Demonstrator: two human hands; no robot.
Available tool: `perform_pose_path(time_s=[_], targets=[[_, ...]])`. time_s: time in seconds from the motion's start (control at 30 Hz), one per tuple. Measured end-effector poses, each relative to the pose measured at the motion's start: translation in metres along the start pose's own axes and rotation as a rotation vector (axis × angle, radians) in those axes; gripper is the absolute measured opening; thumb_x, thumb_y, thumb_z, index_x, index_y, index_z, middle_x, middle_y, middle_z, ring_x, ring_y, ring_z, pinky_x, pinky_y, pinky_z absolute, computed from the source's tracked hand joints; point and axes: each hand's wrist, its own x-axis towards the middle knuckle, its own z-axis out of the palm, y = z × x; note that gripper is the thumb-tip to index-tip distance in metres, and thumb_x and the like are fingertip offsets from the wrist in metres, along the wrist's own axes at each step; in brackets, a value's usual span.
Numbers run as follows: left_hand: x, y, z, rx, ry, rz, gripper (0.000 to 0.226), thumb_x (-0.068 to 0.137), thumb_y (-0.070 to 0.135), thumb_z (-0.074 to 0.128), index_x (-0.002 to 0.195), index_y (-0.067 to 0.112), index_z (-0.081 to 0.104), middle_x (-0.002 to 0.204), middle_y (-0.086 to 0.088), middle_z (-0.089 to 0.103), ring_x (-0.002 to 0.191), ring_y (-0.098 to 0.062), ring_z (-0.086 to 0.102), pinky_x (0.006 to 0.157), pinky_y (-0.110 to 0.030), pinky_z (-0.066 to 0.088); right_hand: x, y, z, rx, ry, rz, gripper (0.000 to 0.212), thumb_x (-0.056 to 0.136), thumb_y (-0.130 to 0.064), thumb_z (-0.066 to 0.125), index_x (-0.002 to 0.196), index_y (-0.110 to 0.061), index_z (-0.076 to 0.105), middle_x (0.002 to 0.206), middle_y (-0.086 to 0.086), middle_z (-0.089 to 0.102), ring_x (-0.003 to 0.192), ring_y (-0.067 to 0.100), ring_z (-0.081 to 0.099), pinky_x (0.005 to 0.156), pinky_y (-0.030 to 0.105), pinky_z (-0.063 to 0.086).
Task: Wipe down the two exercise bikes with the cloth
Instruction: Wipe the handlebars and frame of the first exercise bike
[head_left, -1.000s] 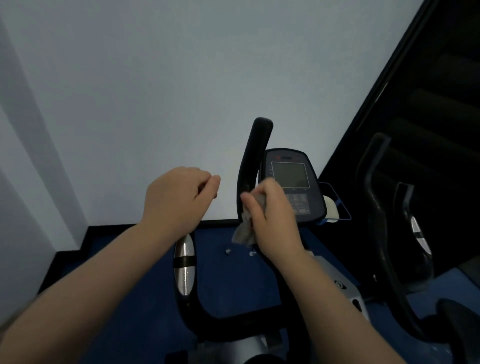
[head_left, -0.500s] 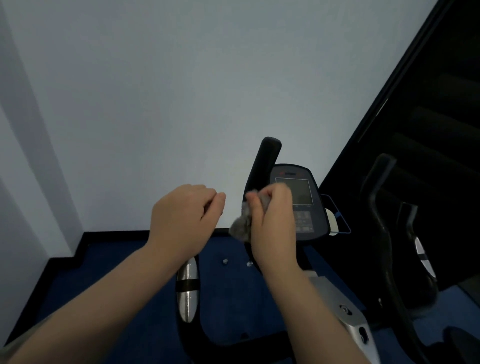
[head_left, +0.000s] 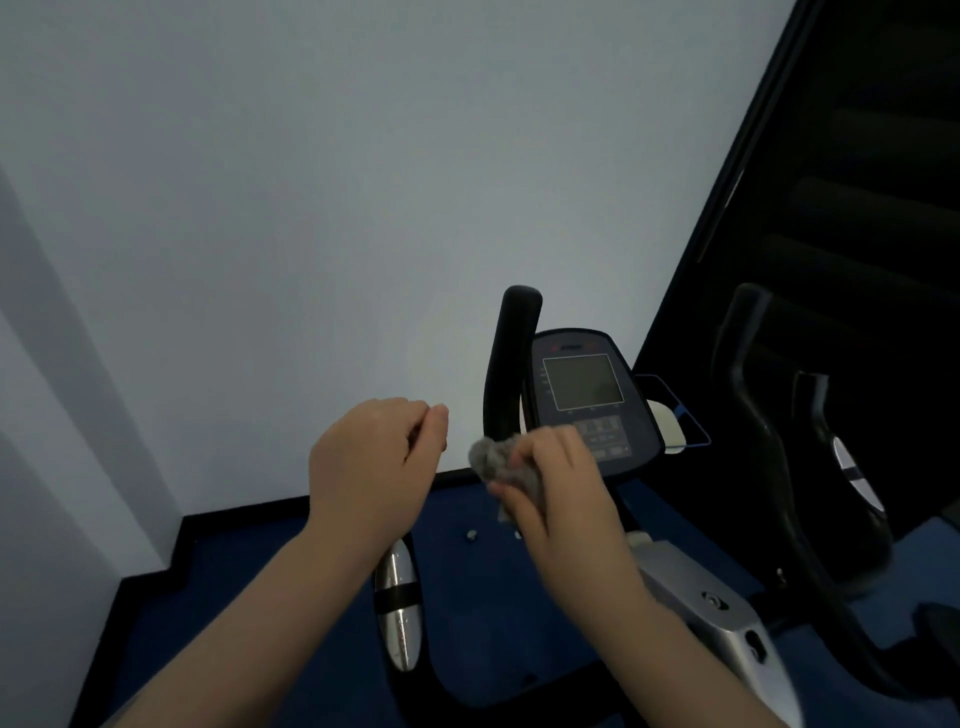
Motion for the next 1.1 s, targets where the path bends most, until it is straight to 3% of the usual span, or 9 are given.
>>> perform_pose_path(time_s=[0.17, 0.37, 0.5, 0.57, 0.73, 0.8, 0.9, 1.0, 1.1], targets=[[0.001, 0.001, -0.002, 0.004, -0.012, 0.007, 0.046, 0.095, 0.038, 0.04, 0.062, 0.018, 0.064, 0.052, 0.004, 0.052, 0.057, -0.011, 0.051, 0.052, -0.031, 0.042, 0.044, -0.009, 0.007, -0.016, 0.056, -0.04, 0.012, 0.087, -0.007, 0.063, 0.094, -0.014, 0.056, 0.103, -0.005, 0.046, 0.096, 0.016, 0.051, 0.07, 0.024, 0.05], [-0.001, 0.002, -0.003, -0.034, -0.013, -0.006, 0.041, 0.096, 0.032, 0.046, 0.062, 0.019, 0.065, 0.05, 0.006, 0.05, 0.057, -0.009, 0.052, 0.05, -0.025, 0.037, 0.015, 0.001, 0.003, 0.037, 0.065, 0.039, 0.024, 0.09, -0.023, 0.061, 0.086, -0.034, 0.04, 0.093, -0.012, 0.045, 0.082, 0.003, 0.051, 0.065, 0.015, 0.044], [0.0, 0.003, -0.002, -0.015, -0.01, -0.009, 0.041, 0.095, 0.035, 0.044, 0.062, 0.021, 0.065, 0.052, 0.009, 0.05, 0.058, -0.007, 0.052, 0.05, -0.021, 0.034, 0.047, -0.005, 0.004, 0.034, 0.127, 0.082, 0.014, 0.091, -0.017, 0.06, 0.09, -0.019, 0.046, 0.097, -0.003, 0.046, 0.084, 0.013, 0.053, 0.07, 0.028, 0.048], [0.001, 0.002, -0.001, -0.019, -0.01, -0.015, 0.041, 0.095, 0.035, 0.044, 0.062, 0.022, 0.064, 0.052, 0.009, 0.05, 0.058, -0.007, 0.051, 0.051, -0.022, 0.035, 0.05, -0.009, 0.012, 0.072, 0.193, 0.125, 0.014, 0.091, -0.017, 0.06, 0.091, -0.019, 0.045, 0.096, -0.004, 0.046, 0.085, 0.011, 0.051, 0.068, 0.02, 0.044], [-0.001, 0.002, -0.001, -0.03, -0.006, -0.034, 0.042, 0.094, 0.037, 0.044, 0.059, 0.023, 0.062, 0.052, 0.008, 0.053, 0.06, -0.006, 0.053, 0.054, -0.023, 0.041, 0.03, 0.006, -0.015, 0.237, -0.118, 0.228, 0.021, 0.092, -0.018, 0.059, 0.083, -0.028, 0.042, 0.09, 0.006, 0.058, 0.067, 0.008, 0.059, 0.058, 0.024, 0.05], [-0.001, 0.002, -0.001, -0.029, 0.001, -0.037, 0.041, 0.094, 0.036, 0.045, 0.059, 0.023, 0.061, 0.053, 0.007, 0.053, 0.059, -0.007, 0.053, 0.053, -0.024, 0.042, 0.051, -0.001, -0.035, 0.231, 0.018, 0.106, 0.021, 0.092, -0.017, 0.06, 0.084, -0.03, 0.045, 0.092, 0.003, 0.057, 0.066, 0.002, 0.059, 0.058, 0.015, 0.046], [0.0, 0.003, 0.0, -0.028, 0.022, -0.036, 0.041, 0.094, 0.037, 0.046, 0.058, 0.022, 0.061, 0.053, 0.007, 0.054, 0.059, -0.007, 0.052, 0.054, -0.024, 0.042, 0.102, -0.023, -0.052, 0.142, 0.227, -0.099, 0.017, 0.091, -0.019, 0.06, 0.098, -0.031, 0.05, 0.103, -0.001, 0.049, 0.086, -0.002, 0.056, 0.067, 0.008, 0.045], [0.0, 0.002, 0.0, -0.028, 0.024, -0.036, 0.042, 0.095, 0.036, 0.046, 0.059, 0.021, 0.061, 0.055, 0.006, 0.055, 0.059, -0.007, 0.052, 0.054, -0.024, 0.042, 0.122, -0.03, -0.035, 0.12, 0.213, -0.026, 0.006, 0.094, -0.023, 0.055, 0.099, -0.026, 0.053, 0.106, -0.001, 0.044, 0.09, 0.017, 0.059, 0.069, 0.026, 0.053], [-0.002, 0.001, -0.001, -0.03, 0.012, -0.035, 0.046, 0.095, 0.043, 0.04, 0.06, 0.02, 0.061, 0.057, 0.006, 0.057, 0.06, -0.007, 0.052, 0.056, -0.026, 0.044, 0.089, -0.016, -0.011, 0.227, 0.3, 0.077, 0.012, 0.094, -0.022, 0.055, 0.097, -0.031, 0.048, 0.104, 0.004, 0.052, 0.081, 0.015, 0.061, 0.064, 0.026, 0.053]])
